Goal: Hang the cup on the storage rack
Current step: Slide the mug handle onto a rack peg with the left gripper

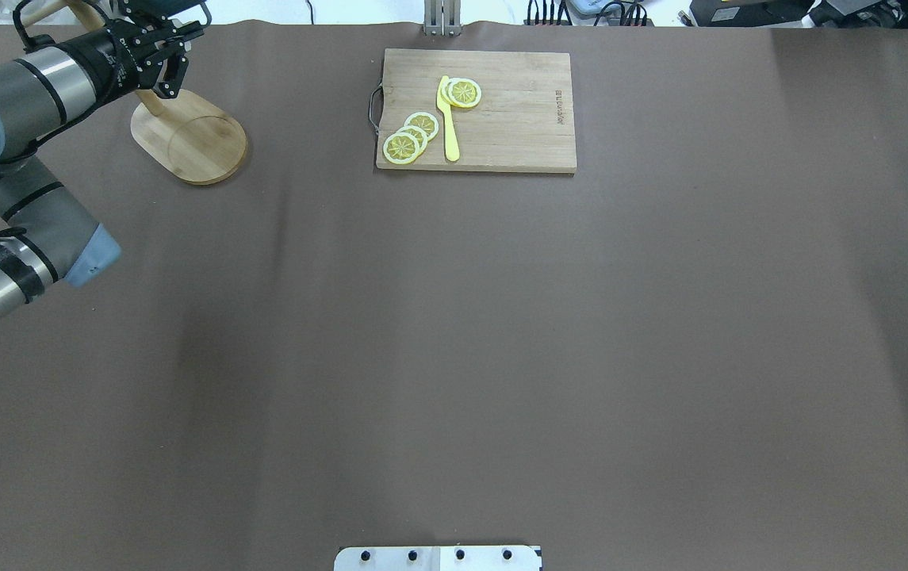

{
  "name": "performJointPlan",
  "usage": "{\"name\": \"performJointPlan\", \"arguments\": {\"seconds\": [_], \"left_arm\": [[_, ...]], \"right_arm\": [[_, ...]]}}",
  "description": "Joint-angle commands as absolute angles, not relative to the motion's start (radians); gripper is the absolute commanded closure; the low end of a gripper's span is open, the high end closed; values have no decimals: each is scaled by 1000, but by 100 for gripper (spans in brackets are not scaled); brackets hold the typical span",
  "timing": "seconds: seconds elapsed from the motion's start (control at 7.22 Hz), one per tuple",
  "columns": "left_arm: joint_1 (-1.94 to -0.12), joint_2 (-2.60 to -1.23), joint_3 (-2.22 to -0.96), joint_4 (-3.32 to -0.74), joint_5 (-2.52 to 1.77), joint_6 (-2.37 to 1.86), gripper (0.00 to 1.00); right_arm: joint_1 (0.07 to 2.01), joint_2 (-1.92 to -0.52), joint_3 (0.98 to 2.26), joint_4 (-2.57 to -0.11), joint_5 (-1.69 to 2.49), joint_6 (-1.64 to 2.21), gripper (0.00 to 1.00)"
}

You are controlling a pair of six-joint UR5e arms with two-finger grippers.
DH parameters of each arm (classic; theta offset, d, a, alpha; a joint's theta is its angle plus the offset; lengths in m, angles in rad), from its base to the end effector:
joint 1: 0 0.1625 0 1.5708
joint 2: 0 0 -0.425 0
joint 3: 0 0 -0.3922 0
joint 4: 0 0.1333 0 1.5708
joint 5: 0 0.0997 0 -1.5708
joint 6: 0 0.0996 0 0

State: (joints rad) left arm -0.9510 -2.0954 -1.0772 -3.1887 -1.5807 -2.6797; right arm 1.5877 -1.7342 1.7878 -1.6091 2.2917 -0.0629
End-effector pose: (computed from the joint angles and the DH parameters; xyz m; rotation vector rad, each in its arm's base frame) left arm 0.2968 -0.6437 0.4110 -0.1585 1.8927 -1.5009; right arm 0.0747 -0.4221 0.6341 0.0434 -0.7198 -0.0495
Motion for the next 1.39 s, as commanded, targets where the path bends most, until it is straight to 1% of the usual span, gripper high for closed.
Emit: {"name": "performJointPlan", "arguments": {"seconds": [0.0, 0.14, 0.28, 0.97, 1.11, 1.25], "left_arm": [[-953, -2092, -1033, -3247, -1582, -2680, 100], [-953, -2089, -978, -3310, -1582, -2680, 100], [-954, -2088, -967, -3313, -1580, -2678, 100], [-959, -2079, -957, -3327, -1583, -2680, 100], [-959, -2077, -957, -3327, -1583, -2678, 75], [-957, -2077, -959, -3327, -1583, -2677, 2]], "right_arm": [[1588, -1733, 1787, -1609, 2290, -63, 0], [1588, -1733, 1789, -1609, 2292, -63, 0], [1588, -1735, 1787, -1609, 2290, -63, 0], [1588, -1735, 1789, -1609, 2290, -64, 0], [1588, -1735, 1789, -1609, 2290, -63, 0], [1588, -1735, 1789, -1609, 2290, -63, 0]]}}
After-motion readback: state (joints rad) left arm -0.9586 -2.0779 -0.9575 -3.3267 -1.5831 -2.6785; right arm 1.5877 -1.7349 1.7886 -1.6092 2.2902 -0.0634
